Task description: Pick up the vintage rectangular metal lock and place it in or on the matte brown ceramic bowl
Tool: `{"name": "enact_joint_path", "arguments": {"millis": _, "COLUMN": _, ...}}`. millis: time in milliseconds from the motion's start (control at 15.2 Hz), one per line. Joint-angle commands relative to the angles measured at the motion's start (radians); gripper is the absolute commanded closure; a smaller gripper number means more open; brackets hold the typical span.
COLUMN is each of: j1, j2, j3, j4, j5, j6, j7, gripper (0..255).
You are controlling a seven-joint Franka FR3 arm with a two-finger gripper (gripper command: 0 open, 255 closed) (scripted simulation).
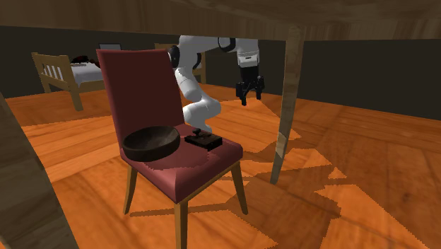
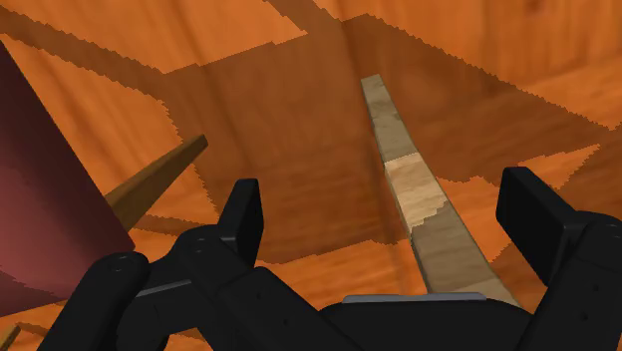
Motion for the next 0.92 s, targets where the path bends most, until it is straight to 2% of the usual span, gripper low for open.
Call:
{"name": "enact_joint_path", "arguments": {"millis": 0, "j1": 0.0, "j2": 0.0, "j3": 0.0, "j4": 0.0, "j5": 0.0, "j6": 0.0, "j7": 0.0, "gripper": 0}}
{"name": "enact_joint_path", "arguments": {"millis": 858, "j1": -0.085, "j2": 0.187, "j3": -0.262, "j4": 0.17, "j5": -0.158, "j6": -0.039, "j7": -0.289, "gripper": 0}}
